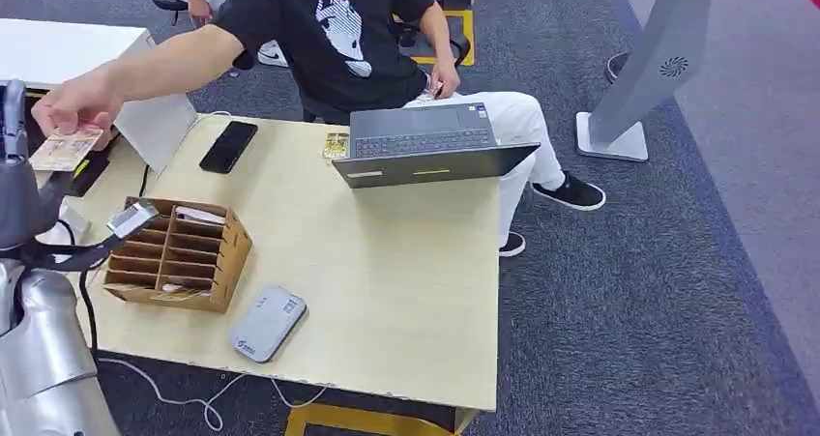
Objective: Pass the card to the sensor for recognition and then transmit it.
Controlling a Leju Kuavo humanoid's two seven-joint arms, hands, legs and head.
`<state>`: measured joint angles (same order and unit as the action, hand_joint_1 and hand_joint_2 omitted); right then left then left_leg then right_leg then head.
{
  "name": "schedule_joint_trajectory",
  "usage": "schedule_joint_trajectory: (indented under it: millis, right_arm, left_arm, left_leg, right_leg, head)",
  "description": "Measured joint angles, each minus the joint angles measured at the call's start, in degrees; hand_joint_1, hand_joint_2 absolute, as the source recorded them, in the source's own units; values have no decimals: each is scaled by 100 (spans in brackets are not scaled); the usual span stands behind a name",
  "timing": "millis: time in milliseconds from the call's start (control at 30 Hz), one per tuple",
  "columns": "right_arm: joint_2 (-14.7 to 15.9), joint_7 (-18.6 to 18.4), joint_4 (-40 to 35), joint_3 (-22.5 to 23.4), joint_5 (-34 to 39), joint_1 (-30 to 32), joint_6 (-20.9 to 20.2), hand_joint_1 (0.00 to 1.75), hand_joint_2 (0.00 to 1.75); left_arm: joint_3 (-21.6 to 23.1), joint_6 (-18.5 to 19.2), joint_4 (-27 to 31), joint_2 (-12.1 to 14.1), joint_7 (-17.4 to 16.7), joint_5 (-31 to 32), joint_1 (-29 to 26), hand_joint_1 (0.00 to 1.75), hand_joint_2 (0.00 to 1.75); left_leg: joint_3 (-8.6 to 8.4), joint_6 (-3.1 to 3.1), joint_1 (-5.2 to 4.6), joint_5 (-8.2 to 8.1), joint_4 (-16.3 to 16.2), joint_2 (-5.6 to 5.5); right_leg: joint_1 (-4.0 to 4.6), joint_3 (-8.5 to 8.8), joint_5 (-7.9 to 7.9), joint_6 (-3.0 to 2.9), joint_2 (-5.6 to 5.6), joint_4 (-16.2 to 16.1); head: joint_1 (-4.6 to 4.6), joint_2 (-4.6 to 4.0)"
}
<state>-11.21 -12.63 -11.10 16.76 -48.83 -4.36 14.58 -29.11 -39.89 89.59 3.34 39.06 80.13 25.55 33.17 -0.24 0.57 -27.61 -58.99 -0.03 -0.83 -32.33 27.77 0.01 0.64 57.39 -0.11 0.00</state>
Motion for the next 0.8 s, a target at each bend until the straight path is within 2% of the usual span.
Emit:
schedule_joint_trajectory:
  millis: [200,233,267,467,800]
  right_arm:
    - [0,7,-9,0,-2,-5,-2,0,175]
    - [0,18,-9,2,-2,-4,-2,0,175]
    - [0,17,-7,2,0,-4,0,0,175]
    - [0,17,-7,9,-2,-4,24,0,175]
    - [0,20,-7,50,-11,-9,50,0,175]
  left_arm:
    - [0,0,15,-55,54,-24,22,0,175]
    - [0,0,15,-55,50,-48,21,16,175]
    - [0,0,15,-55,52,-57,21,173,175]
    - [-13,0,15,-63,-101,-37,-5,175,175]
    - [-61,0,15,-116,6,-59,-16,175,175]
  left_leg:
    - [1,0,0,0,0,-1]
    - [1,0,0,0,0,-1]
    - [1,0,0,0,0,-1]
    - [1,0,1,0,0,0]
    - [3,0,0,0,0,-1]
  right_leg:
    - [0,0,0,0,0,0]
    - [0,0,0,0,0,0]
    - [0,0,0,0,0,0]
    - [0,0,0,0,0,0]
    - [0,0,1,0,-1,0]
  head:
    - [0,0]
    - [-2,0]
    - [0,0]
    - [0,0]
    - [0,0]
